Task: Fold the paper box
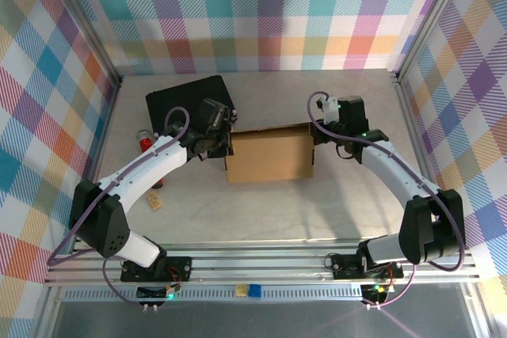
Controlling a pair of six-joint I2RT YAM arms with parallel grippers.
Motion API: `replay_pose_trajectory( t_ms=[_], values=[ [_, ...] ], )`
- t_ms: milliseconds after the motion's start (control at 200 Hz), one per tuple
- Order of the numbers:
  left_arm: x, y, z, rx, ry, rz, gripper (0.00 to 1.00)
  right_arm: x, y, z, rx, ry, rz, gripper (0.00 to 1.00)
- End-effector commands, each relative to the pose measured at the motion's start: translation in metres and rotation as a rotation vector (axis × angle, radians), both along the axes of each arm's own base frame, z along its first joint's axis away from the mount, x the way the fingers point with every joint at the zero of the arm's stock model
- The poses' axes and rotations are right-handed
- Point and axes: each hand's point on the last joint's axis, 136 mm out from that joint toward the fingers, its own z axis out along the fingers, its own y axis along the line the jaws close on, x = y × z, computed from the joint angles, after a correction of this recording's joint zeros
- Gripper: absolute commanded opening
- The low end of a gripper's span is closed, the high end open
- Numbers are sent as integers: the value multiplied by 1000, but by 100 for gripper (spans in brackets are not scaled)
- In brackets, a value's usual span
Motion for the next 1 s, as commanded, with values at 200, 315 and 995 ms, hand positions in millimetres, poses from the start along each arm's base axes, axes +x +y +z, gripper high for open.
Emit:
replay_pose_trajectory(
  t_ms=[200, 315, 995],
  values=[
    [-12, 6, -5, -5, 16, 76, 36, -2, 10, 23, 69, -85, 32, 0],
    [-16, 6, -7, 1, 19, 68, 34, -1, 12, 24, 73, -92, 36, 0],
    [-27, 6, -16, 0, 22, 52, 9, -3, 17, 21, 70, -96, 62, 0]
  ],
)
